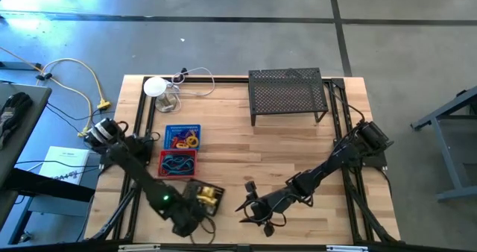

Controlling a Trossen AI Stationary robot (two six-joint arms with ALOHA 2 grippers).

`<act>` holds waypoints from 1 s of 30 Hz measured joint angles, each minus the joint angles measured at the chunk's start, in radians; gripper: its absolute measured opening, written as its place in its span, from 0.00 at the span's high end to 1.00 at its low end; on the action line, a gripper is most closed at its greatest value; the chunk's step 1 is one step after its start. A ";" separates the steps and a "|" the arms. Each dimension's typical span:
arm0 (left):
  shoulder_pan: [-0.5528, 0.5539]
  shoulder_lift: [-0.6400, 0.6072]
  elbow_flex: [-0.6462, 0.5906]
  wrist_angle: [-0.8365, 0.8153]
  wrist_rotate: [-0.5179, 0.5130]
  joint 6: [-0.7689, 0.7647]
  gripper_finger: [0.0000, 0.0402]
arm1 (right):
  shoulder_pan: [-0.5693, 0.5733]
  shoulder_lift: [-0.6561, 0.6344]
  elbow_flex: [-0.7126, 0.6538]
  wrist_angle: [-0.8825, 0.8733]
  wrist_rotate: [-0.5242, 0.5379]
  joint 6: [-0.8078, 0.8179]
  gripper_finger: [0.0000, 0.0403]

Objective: Pick & Place Office Desk Supplies
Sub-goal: Put the black bin filled with crayon boxes on the shelf

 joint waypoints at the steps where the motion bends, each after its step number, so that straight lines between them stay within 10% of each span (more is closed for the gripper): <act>1: 0.019 0.000 0.004 0.030 0.012 0.046 1.00 | -0.002 0.005 0.000 -0.001 0.000 -0.004 0.61; 15: 0.116 0.000 0.006 0.099 0.082 0.197 1.00 | -0.066 0.077 0.000 0.022 0.116 -0.083 0.61; 30: 0.118 0.000 0.006 0.115 0.082 0.234 1.00 | -0.152 0.135 0.000 -0.001 -0.073 -0.124 0.61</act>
